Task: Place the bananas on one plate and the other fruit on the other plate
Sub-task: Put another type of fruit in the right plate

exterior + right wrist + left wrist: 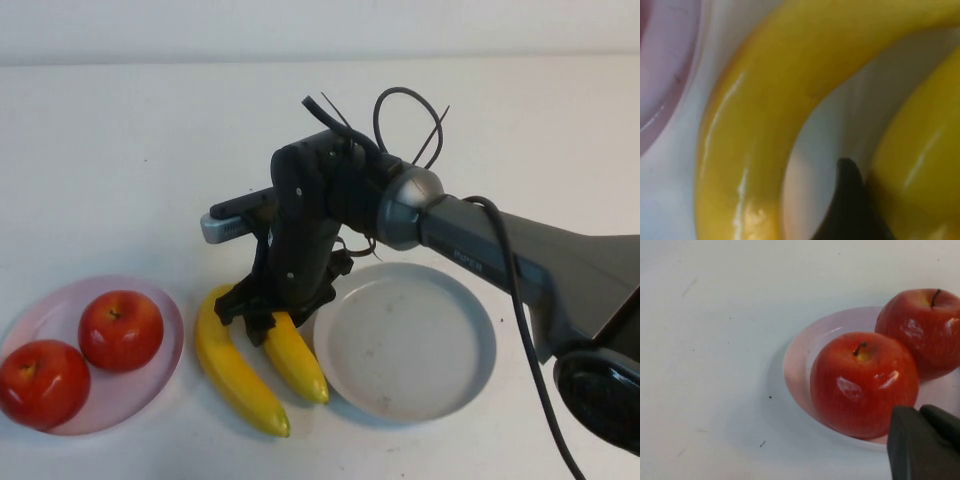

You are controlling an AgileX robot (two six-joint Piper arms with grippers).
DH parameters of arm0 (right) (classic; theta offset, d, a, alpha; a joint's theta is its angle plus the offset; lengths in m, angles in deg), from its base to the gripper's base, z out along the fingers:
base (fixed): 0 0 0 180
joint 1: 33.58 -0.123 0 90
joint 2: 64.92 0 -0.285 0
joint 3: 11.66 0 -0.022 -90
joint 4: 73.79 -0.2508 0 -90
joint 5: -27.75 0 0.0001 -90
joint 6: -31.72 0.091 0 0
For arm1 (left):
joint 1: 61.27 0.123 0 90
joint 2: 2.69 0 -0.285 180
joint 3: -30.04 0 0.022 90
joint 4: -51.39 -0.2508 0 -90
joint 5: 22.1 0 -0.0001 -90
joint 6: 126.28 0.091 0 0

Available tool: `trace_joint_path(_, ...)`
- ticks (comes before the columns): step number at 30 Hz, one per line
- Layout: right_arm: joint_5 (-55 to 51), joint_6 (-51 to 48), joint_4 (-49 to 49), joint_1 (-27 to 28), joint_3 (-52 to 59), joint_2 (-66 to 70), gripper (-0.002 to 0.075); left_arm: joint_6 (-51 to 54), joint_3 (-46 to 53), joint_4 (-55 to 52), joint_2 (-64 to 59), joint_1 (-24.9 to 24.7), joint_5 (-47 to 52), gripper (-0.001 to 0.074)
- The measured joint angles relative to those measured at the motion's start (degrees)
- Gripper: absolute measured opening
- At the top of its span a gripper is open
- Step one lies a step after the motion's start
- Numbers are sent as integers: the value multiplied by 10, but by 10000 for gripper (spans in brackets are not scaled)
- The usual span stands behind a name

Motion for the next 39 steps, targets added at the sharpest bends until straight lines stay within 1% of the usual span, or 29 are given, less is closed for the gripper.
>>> trace_joint_path(2,0,3,0,0,0,2,386,0,0,0,0,0,0,-1)
trace_joint_path(5,0,13,-5,0,0,2,318,0,0,0,0,0,0,-1)
trace_joint_path(11,-6,25,-10,-1,-15,-10,316,0,0,0,0,0,0,-1)
trace_joint_path(15,-22,30,-5,-1,-19,-55,316,0,0,0,0,0,0,-1)
trace_joint_path(20,-39,55,31,3,-3,-131,316,0,0,0,0,0,0,-1)
trace_joint_path(22,-39,66,42,14,26,-159,316,0,0,0,0,0,0,-1)
trace_joint_path(25,-32,90,49,33,102,-202,316,0,0,0,0,0,0,-1)
trace_joint_path(30,44,135,51,75,252,-273,316,0,0,0,0,0,0,-1)
trace_joint_path(32,69,143,47,91,294,-286,316,0,0,0,0,0,0,-1)
trace_joint_path(36,100,150,25,103,352,-284,316,0,0,0,0,0,0,-1)
trace_joint_path(39,119,151,12,109,369,-272,316,0,0,0,0,0,0,-1)
